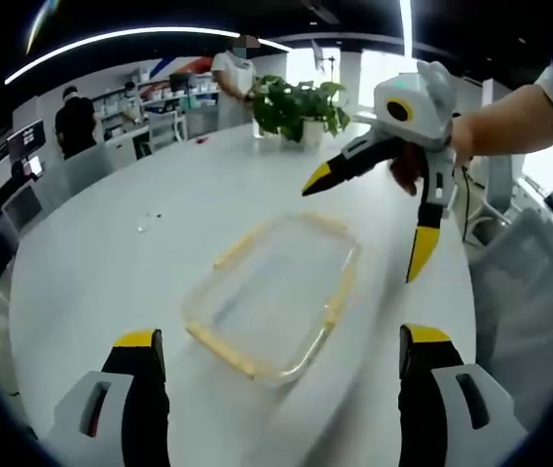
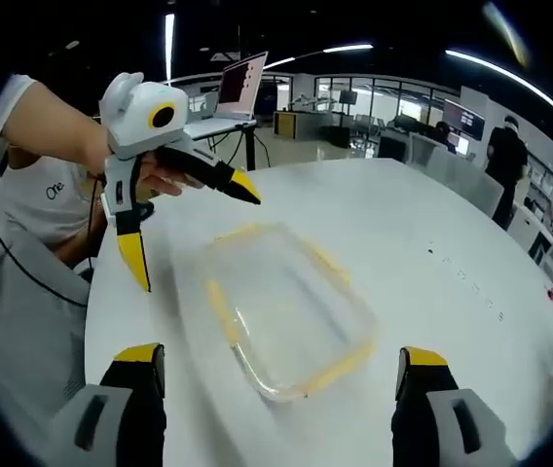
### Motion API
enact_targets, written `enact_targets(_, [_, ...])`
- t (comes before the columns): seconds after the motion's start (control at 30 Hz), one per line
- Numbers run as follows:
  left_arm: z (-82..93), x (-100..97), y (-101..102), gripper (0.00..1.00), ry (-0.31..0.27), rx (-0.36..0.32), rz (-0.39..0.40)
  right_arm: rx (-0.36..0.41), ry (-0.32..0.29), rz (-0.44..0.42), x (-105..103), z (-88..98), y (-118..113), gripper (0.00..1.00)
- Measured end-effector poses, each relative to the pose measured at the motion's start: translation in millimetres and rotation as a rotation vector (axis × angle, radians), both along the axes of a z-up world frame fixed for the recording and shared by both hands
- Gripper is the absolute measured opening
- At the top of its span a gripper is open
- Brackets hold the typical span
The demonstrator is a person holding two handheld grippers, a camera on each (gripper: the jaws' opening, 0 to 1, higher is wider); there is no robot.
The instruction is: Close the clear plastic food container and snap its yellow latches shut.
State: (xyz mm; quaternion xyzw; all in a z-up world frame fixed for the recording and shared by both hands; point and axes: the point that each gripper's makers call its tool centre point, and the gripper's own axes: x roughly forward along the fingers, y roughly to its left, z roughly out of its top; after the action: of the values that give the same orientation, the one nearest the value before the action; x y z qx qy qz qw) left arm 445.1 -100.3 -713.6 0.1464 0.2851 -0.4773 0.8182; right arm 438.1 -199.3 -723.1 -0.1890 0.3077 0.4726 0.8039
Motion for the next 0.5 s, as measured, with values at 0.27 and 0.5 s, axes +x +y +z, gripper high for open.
enact_targets(0.27, [13.3, -16.1, 1, 0.99, -0.009, -0.018, 0.020, 0.020, -0.019, 0.005, -17, 13.4, 3, 0.97])
enact_targets(0.5, [19.5, -32.6, 3, 0.99, -0.013, -0.015, 0.040, 0.041, -0.025, -0.016, -36, 19.2, 0, 0.97])
